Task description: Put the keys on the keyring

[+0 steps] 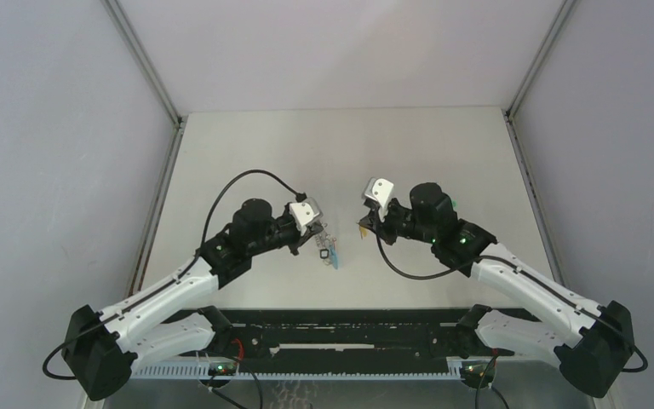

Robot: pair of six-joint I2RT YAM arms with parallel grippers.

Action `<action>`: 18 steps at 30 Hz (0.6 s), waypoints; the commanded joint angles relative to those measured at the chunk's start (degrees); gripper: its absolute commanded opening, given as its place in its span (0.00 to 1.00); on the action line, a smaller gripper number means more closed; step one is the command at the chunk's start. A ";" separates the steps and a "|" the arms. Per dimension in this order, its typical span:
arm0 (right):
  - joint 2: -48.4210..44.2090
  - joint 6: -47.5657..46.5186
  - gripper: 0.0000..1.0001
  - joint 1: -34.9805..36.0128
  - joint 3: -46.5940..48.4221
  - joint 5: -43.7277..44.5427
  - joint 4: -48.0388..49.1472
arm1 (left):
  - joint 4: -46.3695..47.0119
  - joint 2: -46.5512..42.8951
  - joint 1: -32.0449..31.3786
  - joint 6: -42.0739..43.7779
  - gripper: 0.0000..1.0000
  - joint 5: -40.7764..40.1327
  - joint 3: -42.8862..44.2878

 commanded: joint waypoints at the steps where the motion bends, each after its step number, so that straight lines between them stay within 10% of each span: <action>1: -0.39 -8.96 0.00 0.56 4.75 -9.39 -2.96 | 4.20 -2.66 -0.26 2.50 0.00 4.67 -1.07; 18: 8.40 -30.61 0.00 4.55 12.24 -12.88 -11.21 | 6.51 -2.68 -0.17 7.07 0.00 13.04 -3.65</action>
